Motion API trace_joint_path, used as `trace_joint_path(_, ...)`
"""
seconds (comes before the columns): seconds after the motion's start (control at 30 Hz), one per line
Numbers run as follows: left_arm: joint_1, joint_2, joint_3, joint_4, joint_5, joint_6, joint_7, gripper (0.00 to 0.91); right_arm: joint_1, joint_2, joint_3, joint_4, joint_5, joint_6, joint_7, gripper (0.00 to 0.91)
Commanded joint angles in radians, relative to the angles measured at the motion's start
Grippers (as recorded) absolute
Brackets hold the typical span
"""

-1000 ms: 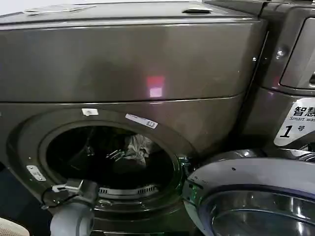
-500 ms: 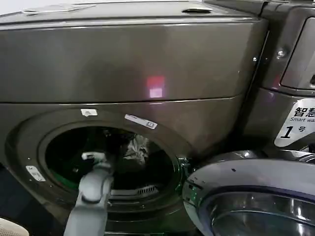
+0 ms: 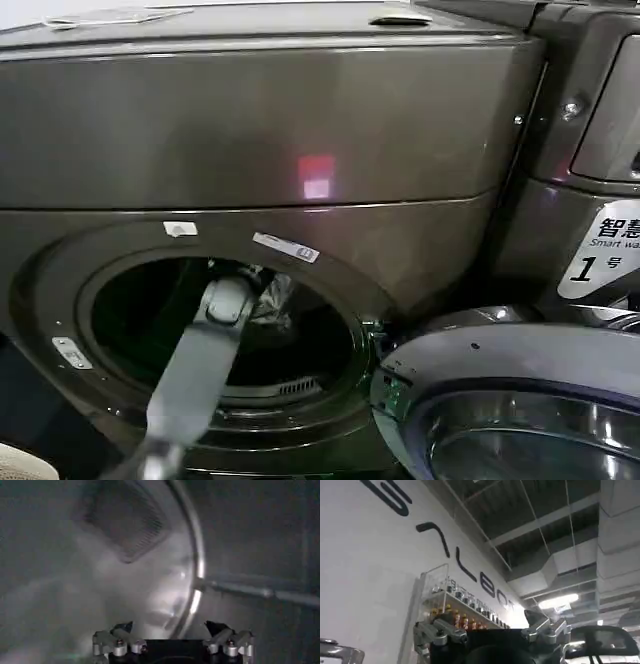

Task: Grasp the clothes from the dryer.

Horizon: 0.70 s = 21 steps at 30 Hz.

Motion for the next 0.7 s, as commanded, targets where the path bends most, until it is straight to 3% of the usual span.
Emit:
trace_joint_path(0.03,-0.347,0.014,0.264,0.468,0.315,-0.196,0.370,0.907,-0.001,0.001,0.010,-0.013,0.003,0.003,-0.001,0.907)
trace_joint_path(0.3,-0.501,-0.011,0.342,0.738,0.459,-0.372,0.639,0.907,-0.007,0.009,0.027,-0.022,0.000,0.007,-0.006,0.907)
trace_joint_path(0.47,-0.537,-0.011,0.394,0.784,0.424,-0.404,0.778,0.907,-0.001,0.021,0.019,-0.010,-0.001,0.008,-0.006,0.907)
trace_joint_path(0.7,-0.585,-0.047,0.464,0.879,0.470,-0.375,0.836,0.907,0.002,0.022,0.016,0.001,0.000,0.010,-0.007,0.907)
